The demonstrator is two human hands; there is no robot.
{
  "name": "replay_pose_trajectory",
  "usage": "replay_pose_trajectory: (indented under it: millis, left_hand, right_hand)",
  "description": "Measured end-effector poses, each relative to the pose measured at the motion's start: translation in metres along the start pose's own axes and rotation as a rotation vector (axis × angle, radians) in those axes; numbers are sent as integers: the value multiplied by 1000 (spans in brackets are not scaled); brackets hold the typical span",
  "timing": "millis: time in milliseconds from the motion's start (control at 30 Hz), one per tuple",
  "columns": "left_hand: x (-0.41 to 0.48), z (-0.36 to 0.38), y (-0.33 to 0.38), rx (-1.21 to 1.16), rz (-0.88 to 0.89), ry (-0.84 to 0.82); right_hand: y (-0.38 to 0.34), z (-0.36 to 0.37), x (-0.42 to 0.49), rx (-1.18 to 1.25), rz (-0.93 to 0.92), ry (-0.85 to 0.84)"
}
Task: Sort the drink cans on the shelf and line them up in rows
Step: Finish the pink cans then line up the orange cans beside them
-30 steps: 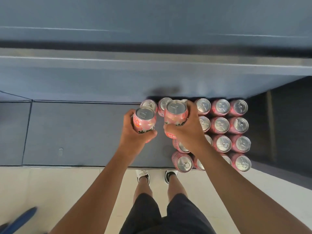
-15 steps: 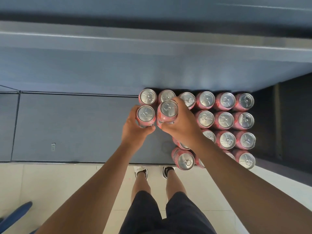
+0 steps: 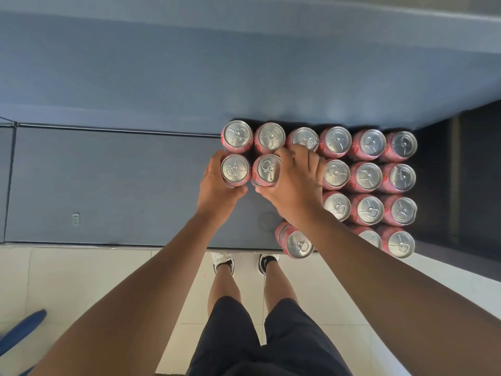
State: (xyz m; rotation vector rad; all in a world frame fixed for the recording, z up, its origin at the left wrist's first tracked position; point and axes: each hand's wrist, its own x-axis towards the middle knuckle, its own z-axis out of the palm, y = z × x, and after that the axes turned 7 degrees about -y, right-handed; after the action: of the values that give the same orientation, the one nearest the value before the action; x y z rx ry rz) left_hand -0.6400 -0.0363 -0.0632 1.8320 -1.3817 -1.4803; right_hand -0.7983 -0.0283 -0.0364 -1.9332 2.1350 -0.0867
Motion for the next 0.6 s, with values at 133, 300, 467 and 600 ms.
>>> replay_pose_trajectory:
  millis: [133, 300, 467, 600]
  left_hand:
    - [2, -1, -7, -11, 25, -5]
    - [2, -8, -5, 37, 17, -58]
    - [-5, -13, -4, 131, -8, -65]
    - [-18, -18, 0, 185, -73, -62]
  right_hand:
    - [-1, 12, -1, -127, 21, 51]
    - [-1, 15, -5, -140, 33, 32]
    - [-6, 6, -14, -132, 33, 20]
    - [-12, -4, -31, -85, -11, 25]
